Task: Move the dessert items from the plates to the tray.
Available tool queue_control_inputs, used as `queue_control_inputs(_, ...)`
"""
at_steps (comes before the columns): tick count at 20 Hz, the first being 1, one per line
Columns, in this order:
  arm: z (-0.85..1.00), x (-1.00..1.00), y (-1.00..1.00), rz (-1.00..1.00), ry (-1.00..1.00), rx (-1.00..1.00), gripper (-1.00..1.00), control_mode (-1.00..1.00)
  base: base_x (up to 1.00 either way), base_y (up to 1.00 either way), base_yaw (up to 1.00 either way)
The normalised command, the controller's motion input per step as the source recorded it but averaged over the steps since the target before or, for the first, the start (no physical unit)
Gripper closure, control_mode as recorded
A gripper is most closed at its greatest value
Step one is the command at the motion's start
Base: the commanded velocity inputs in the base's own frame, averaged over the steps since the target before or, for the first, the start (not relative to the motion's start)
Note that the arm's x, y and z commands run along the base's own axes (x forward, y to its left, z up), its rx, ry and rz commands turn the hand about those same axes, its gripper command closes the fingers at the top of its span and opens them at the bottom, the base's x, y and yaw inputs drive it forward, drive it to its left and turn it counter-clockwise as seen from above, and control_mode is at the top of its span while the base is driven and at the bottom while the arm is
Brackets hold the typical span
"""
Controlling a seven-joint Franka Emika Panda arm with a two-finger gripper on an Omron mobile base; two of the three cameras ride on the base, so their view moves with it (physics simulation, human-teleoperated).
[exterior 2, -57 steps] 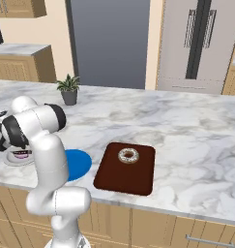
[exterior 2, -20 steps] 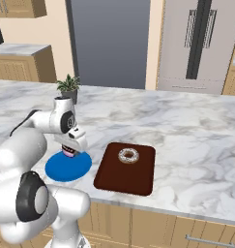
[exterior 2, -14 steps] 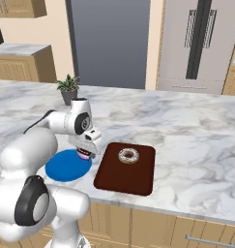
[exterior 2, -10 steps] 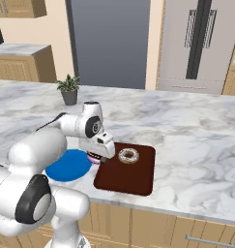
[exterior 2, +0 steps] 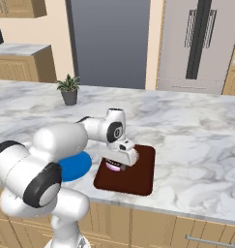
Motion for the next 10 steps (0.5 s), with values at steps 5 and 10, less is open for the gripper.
queue_control_inputs(5,-0.26,0.01,-0.01,0.00,0.00,0.03,1.00,-1.00,0.00,0.00,0.00)
queue_control_inputs(10,-0.44,0.00,0.00,0.00,-0.01,0.00,1.00,-1.00,0.00,0.00,0.00)
